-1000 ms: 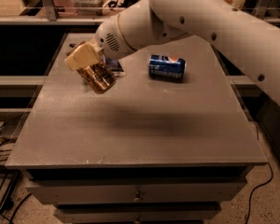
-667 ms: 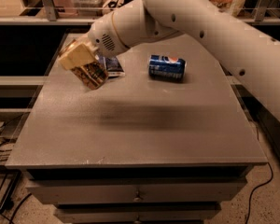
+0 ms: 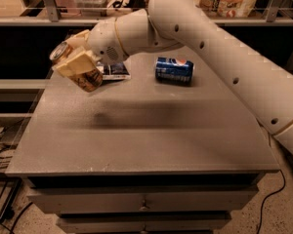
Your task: Place orange can upright
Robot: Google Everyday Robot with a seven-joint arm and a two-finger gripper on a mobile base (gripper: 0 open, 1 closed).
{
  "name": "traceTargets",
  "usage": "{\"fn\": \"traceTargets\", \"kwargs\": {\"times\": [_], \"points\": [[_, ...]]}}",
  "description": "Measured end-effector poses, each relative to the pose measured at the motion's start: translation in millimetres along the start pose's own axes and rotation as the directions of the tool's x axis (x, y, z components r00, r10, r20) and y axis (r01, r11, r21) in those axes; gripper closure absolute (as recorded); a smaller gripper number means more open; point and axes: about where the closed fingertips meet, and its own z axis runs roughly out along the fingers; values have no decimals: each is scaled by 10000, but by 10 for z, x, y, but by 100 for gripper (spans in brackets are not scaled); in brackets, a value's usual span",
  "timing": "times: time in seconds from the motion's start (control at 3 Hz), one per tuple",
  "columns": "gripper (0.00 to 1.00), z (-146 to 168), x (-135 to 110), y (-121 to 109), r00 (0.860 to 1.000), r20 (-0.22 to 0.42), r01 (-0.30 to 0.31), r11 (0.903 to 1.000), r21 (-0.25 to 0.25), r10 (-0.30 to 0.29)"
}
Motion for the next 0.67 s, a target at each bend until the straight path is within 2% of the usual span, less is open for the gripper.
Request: {"fn": "traceTargets", "kwargs": {"times": [0.33, 0.67], "points": [[100, 53, 76, 108, 9963, 814, 290, 9996, -16, -287], [100, 67, 181, 220, 9866, 1631, 41, 9998, 217, -75]]}}
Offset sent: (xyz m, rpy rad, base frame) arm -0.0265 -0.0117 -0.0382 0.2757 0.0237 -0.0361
